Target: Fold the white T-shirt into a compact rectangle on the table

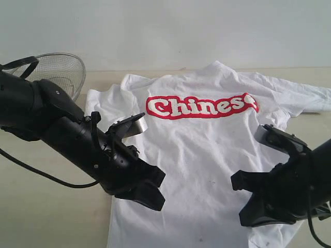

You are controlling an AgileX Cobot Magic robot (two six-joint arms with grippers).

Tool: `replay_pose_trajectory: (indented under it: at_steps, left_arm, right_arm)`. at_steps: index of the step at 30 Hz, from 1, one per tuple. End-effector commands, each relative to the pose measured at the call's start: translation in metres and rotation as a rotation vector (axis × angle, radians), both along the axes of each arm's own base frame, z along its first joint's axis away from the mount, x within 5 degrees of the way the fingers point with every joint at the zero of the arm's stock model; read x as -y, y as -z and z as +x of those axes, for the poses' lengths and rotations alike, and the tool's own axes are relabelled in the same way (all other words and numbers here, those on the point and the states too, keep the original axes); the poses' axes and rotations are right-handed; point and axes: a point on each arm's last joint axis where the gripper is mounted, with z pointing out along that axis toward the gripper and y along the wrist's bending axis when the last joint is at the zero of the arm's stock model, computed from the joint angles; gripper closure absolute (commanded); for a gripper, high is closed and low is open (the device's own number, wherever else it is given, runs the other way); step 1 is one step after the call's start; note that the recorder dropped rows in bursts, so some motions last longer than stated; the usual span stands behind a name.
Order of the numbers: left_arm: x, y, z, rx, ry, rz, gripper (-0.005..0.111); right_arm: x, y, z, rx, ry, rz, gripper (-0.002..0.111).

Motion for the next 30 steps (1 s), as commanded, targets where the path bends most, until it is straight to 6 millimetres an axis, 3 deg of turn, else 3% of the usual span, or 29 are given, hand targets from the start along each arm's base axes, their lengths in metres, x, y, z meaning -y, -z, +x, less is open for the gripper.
replay_pose_trajectory:
  at_steps: [1,6,8,15,18,23,30]
  left_arm:
    - [0.001,-0.003,-0.002,0.012,0.004,-0.005,0.102]
    - [0.001,-0.003,-0.002,0.012,0.004,-0.005,0.102]
    - [0.001,-0.003,-0.002,0.012,0.004,-0.005,0.102]
    - [0.001,-0.003,-0.002,0.009,0.006,-0.006,0.102]
    - [0.001,-0.003,-0.002,0.009,0.006,-0.006,0.102]
    - [0.001,-0.003,-0.002,0.009,0.006,-0.006,0.102]
    - [0.001,-0.003,-0.002,0.009,0.006,-0.006,0.102]
  right_arm:
    - [-0.002,-0.003,0.002,0.036,-0.025,0.008,0.096]
    - [-0.005,-0.006,0.005,0.09,-0.035,0.045,0.056]
    - [-0.008,-0.008,0.008,0.123,-0.032,0.081,0.049]
    - [0.002,-0.006,0.008,0.11,-0.02,0.037,0.054]
    - [0.02,-0.001,0.003,0.028,0.002,-0.041,0.06]
    - [0.056,0.005,-0.006,-0.09,0.044,-0.169,0.06]
    - [0.068,0.005,-0.01,-0.127,0.055,-0.178,0.06]
